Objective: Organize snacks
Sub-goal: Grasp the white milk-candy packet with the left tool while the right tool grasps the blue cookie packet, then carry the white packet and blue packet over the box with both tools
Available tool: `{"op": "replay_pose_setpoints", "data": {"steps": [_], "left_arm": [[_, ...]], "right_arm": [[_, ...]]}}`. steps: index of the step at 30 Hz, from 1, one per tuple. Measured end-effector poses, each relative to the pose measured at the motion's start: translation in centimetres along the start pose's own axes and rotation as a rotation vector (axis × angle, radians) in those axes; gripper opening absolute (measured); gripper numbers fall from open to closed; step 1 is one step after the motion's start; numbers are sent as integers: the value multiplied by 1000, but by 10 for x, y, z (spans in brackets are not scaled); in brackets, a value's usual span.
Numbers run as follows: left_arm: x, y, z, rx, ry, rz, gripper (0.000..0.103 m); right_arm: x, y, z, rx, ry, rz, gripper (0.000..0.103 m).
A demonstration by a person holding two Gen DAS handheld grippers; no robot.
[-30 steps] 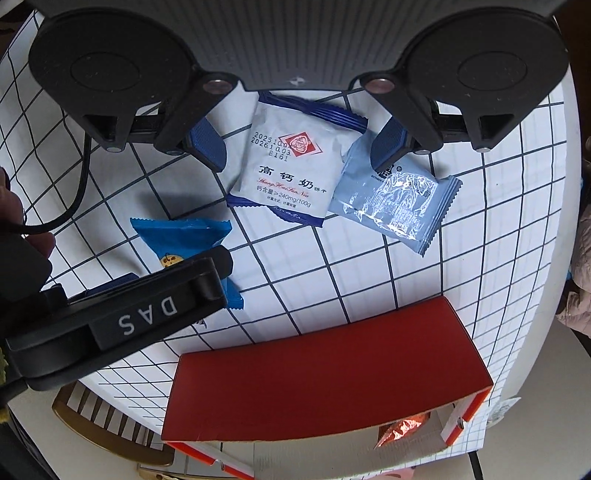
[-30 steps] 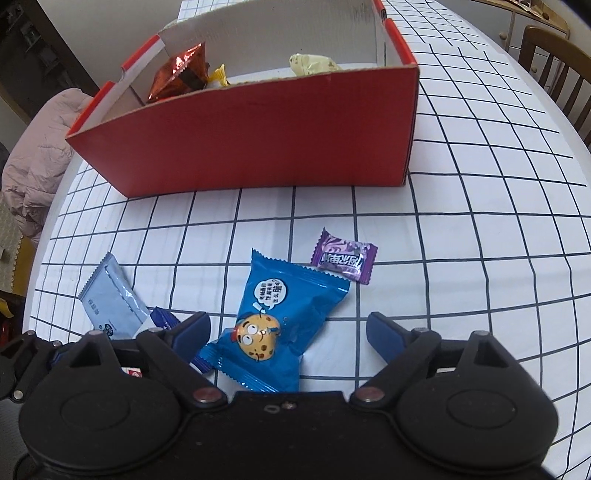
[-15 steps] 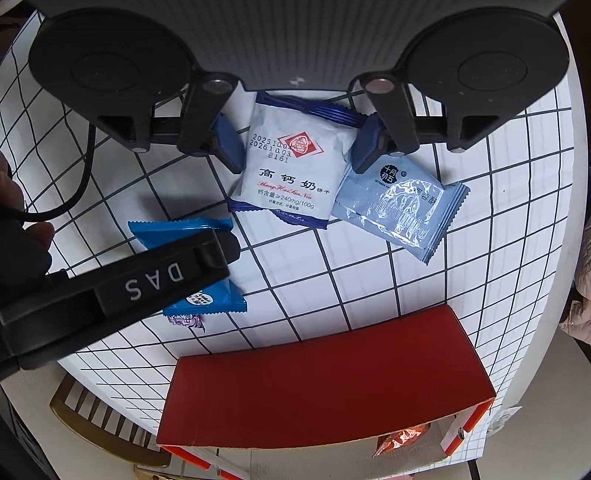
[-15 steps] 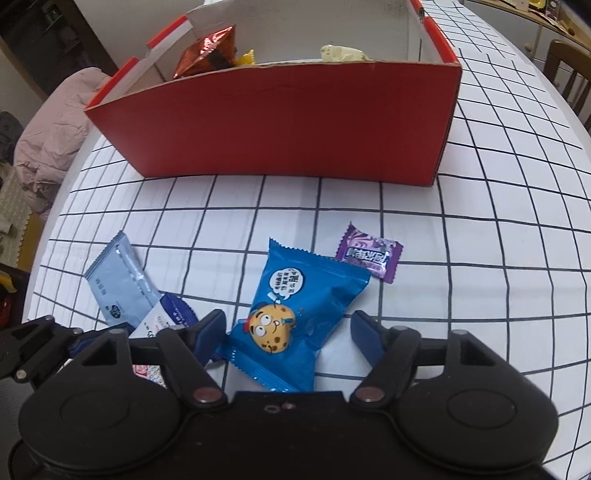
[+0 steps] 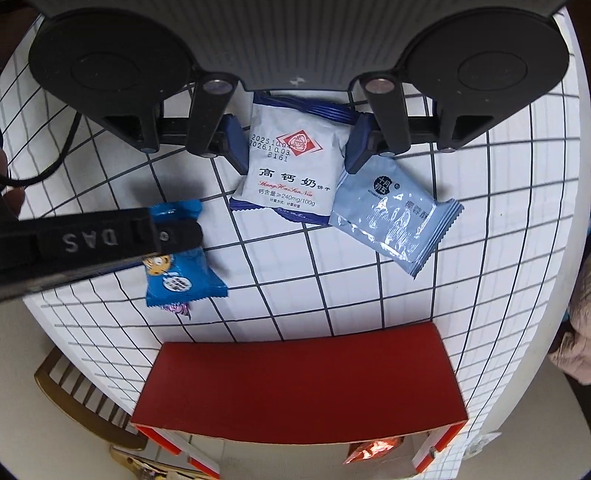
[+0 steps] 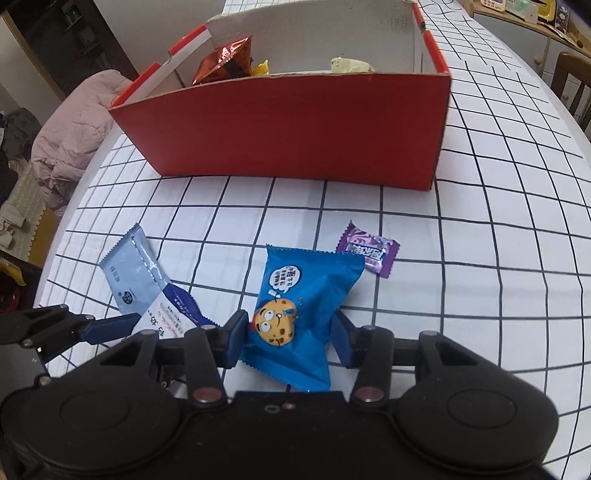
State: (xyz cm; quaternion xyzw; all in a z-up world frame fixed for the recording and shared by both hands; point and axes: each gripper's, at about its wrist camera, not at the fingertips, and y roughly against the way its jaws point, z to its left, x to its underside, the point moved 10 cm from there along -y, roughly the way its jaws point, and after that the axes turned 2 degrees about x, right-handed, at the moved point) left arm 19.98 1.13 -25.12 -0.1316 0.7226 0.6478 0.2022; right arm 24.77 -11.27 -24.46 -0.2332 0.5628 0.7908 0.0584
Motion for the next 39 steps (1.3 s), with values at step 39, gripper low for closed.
{"op": "replay_pose_setpoints", "data": {"steps": [39], "left_arm": [[-111,101,10,-4,192,-193,55]], "right_arm": [[-68,107,-14,-19,60,-243,46]]}}
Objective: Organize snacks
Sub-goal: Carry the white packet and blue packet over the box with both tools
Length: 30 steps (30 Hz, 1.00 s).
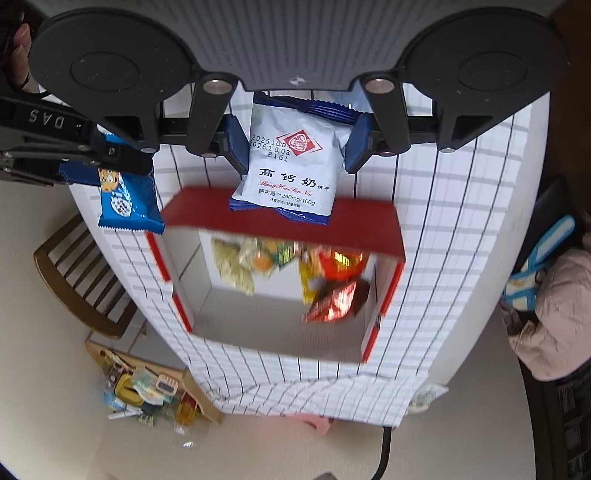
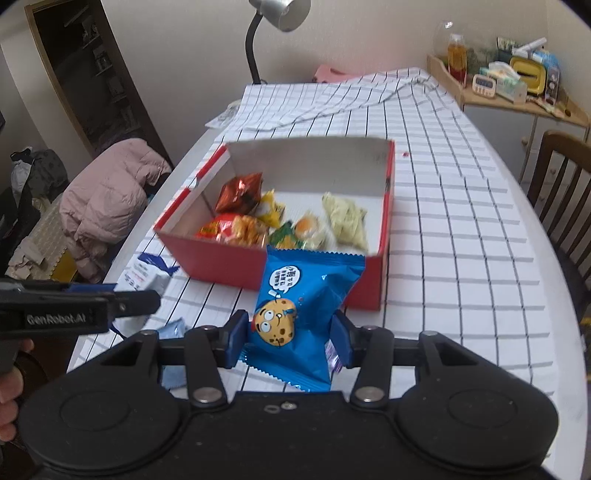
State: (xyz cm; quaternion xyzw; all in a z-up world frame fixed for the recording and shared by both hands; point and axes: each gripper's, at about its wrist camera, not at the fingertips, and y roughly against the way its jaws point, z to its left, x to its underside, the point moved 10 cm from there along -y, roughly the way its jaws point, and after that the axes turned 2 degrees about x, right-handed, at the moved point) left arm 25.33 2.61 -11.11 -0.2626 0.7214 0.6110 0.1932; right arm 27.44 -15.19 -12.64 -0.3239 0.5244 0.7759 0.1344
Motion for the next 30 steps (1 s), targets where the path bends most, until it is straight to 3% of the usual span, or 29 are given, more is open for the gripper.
{"op": "replay_pose_setpoints", "data": {"steps": [16,30], "left_arm": [[-79,-30,3,-60,-20,-32,55],[-116,-81,0,-99,-73,8,55]], "right_arm": [[-68,-25,-11,15,17,-60,46],[-83,-79,-17,61,93,12,46]]}}
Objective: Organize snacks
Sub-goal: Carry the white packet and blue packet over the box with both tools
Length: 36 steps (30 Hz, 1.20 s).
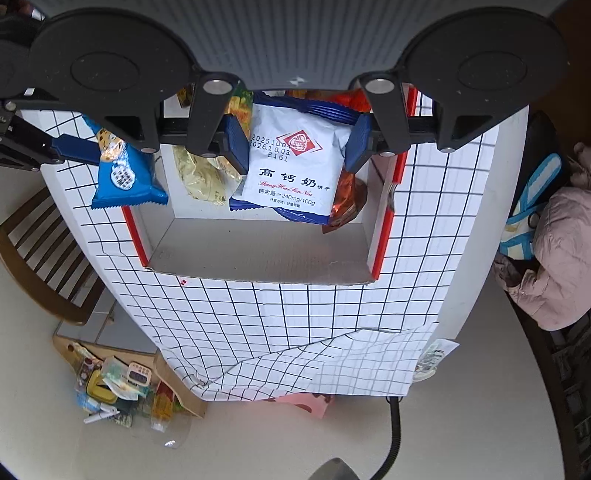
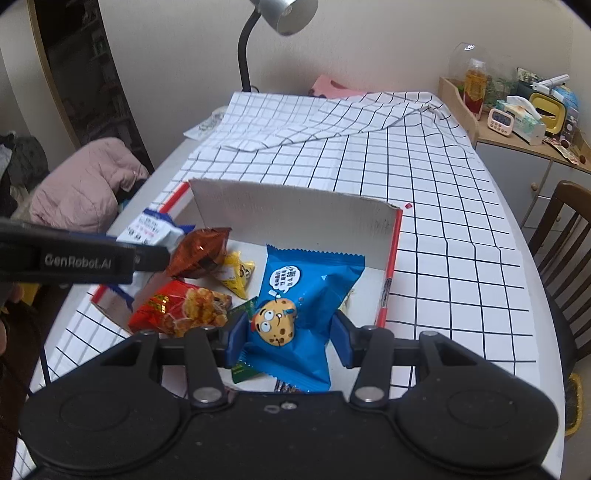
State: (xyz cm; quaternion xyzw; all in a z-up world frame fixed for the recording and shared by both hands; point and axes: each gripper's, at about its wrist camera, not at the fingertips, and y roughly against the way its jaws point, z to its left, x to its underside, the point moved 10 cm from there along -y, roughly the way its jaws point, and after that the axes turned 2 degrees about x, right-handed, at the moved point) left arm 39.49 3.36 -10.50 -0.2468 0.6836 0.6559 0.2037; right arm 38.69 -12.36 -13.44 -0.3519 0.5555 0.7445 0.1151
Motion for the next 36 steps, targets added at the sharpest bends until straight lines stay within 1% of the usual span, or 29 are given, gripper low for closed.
{"op": "replay_pose_setpoints", "data": {"steps": [8,15,24,31,36], "left_arm": [[-7,-35,-5,-13,-42,45,55],[-3,-56,-14,-19,-97,77,55],[4,-77,-24,-18,-148,121,55],[13,-89,-30,-18,-177,156,55],[19,-96,-28,-17,-170,182,55]], "right_arm": [[4,-29,3,7,50,63,46],[13,-51,11,10,100,115,46],[20,-67,19,17,146,153,46],[25,-72,19,10,123,164,46],[24,-74,18,17,124,162,46]]}}
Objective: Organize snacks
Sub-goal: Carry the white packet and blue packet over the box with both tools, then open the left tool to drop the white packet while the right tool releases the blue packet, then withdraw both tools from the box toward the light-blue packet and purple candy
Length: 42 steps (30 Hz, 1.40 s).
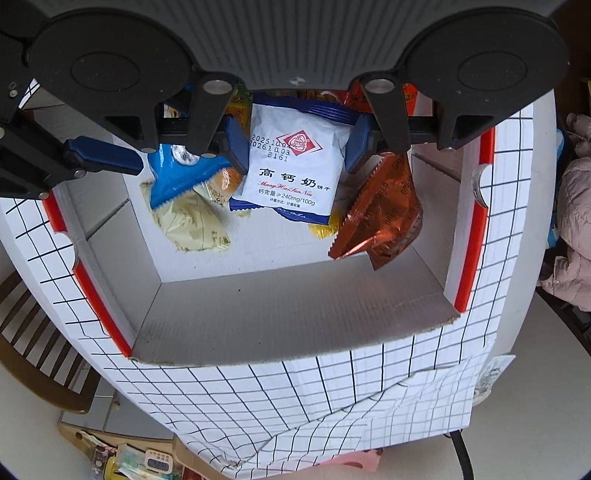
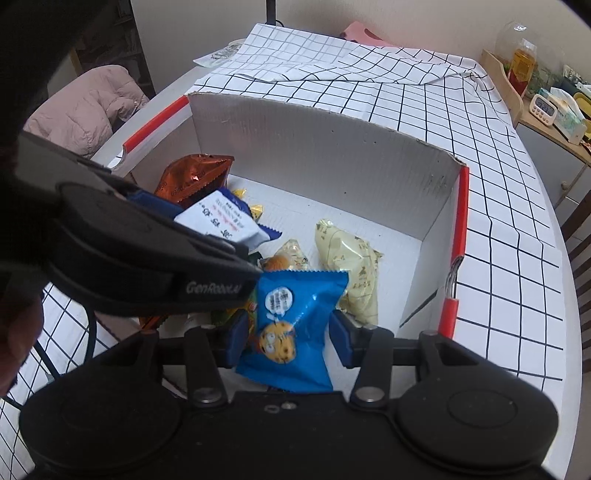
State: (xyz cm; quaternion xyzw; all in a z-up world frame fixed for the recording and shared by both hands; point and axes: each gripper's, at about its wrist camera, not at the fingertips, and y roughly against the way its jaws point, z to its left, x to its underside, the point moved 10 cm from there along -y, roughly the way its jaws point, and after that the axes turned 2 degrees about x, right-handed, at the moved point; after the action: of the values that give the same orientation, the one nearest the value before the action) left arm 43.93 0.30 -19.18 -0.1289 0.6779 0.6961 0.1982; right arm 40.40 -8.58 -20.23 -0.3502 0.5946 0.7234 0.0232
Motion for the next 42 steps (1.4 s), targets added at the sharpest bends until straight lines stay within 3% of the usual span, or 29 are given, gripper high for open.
{"op": "replay_pose_setpoints", "data": {"steps": [12,28,36,42], "left_arm": [[4,2,5,19,37,-2,56],[9,47,5,48,53,-80,60],[16,75,0,54,69,-132,60],[24,99,-6,69,78,-166,60]], "right_arm": [[1,10,-6,1,-51,-15,53],[2,48,-15,-24,-134,-86,63],[7,76,-20,-44,-153,-132,79],[15,100,-21,-68,-162,-175,85]]}}
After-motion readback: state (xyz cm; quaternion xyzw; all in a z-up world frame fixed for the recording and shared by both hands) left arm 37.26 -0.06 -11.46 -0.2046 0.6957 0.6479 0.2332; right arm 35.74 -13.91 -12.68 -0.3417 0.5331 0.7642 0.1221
